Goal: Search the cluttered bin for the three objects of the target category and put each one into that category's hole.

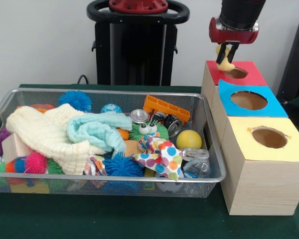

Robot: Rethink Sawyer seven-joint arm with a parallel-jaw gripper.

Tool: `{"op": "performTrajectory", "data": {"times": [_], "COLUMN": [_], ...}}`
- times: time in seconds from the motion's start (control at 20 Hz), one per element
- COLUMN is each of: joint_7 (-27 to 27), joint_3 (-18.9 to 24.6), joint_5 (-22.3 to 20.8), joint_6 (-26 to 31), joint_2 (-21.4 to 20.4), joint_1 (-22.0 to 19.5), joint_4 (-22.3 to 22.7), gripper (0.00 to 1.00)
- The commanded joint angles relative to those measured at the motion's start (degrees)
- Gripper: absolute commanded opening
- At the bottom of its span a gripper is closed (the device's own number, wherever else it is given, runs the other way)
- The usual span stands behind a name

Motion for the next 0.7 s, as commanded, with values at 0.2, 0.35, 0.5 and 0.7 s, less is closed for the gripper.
{"op": "performTrajectory", "data": {"times": [0.2, 0.35, 0.5, 0.7], "joint_7": [14.5, 15.1, 15.9, 15.9], "joint_3": [0.9, 0.7, 0.1, -0.9], "joint_5": [5.2, 6.3, 7.0, 7.3], "joint_6": [-4.2, -4.6, -5.7, -8.1], "joint_2": [2.3, 2.8, 3.3, 3.7], "joint_1": [2.0, 2.8, 3.7, 4.3], "joint_4": [4.6, 3.9, 3.2, 3.1], "gripper": [0.0, 0.0, 0.0, 0.0]}}
